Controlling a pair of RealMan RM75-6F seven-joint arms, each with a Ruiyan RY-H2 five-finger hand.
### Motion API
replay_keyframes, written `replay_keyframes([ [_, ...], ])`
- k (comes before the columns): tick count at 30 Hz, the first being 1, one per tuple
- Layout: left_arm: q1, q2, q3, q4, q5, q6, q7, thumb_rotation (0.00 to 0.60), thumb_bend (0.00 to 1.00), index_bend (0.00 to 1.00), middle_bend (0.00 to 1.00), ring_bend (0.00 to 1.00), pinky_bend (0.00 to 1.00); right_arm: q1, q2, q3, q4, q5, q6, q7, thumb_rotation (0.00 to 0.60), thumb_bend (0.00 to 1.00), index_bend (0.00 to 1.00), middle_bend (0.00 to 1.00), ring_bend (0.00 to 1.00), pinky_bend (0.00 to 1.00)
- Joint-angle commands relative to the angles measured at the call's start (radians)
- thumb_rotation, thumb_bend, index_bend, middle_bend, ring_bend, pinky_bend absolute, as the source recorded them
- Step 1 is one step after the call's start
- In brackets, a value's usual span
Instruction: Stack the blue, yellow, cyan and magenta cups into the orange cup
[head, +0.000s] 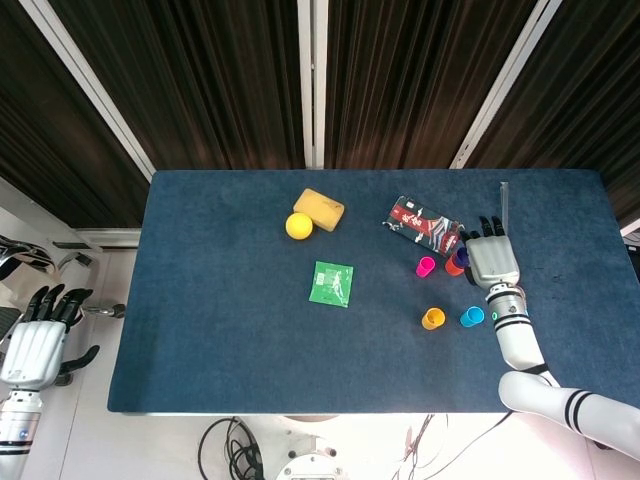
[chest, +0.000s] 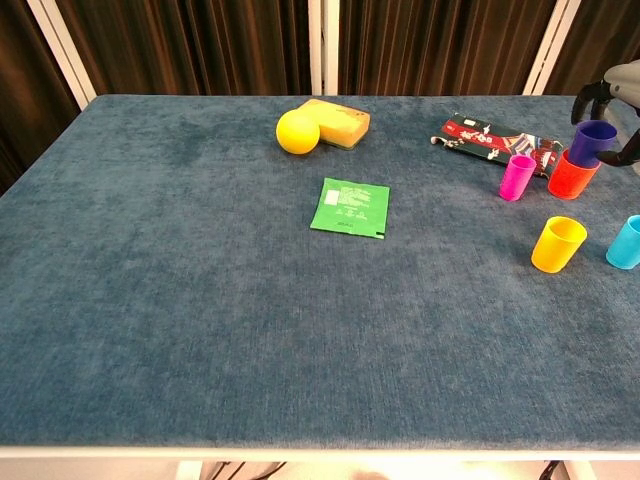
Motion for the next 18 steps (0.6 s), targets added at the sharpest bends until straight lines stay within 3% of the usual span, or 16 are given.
replay_keyframes([
  [1, 0.0, 0.0, 0.0, 0.0, -0.001, 0.0, -0.001, 0.6, 0.19, 0.15, 0.14, 0.03, 0.0, -0.002, 0.009, 0.005, -0.012, -0.014, 0.003, 0.023, 0.6, 0.28, 0.05, 0.14, 0.0, 0.0],
  [4, 0.001, 0.0, 0.001, 0.001, -0.002, 0.0, -0.001, 0.6, 0.19, 0.15, 0.14, 0.03, 0.0, -0.012, 0.024, 0.014, -0.044, -0.061, 0.026, 0.071, 0.6, 0.28, 0.04, 0.13, 0.0, 0.0],
  [9, 0.0, 0.0, 0.001, 0.0, -0.003, -0.002, 0.002, 0.6, 0.19, 0.15, 0.14, 0.03, 0.0, -0.046, 0.092, 0.0, -0.197, -0.208, 0.09, 0.146, 0.6, 0.28, 0.05, 0.15, 0.0, 0.0],
  [13, -0.001, -0.002, 0.001, -0.002, -0.002, -0.001, 0.006, 0.6, 0.19, 0.15, 0.14, 0.03, 0.0, -0.079, 0.176, -0.04, -0.371, -0.3, 0.104, 0.174, 0.6, 0.27, 0.12, 0.21, 0.0, 0.0],
  [18, 0.0, -0.003, 0.003, -0.004, -0.001, 0.001, 0.009, 0.6, 0.19, 0.15, 0.14, 0.03, 0.0, -0.107, 0.26, -0.102, -0.512, -0.37, 0.094, 0.157, 0.6, 0.26, 0.15, 0.23, 0.0, 0.0],
])
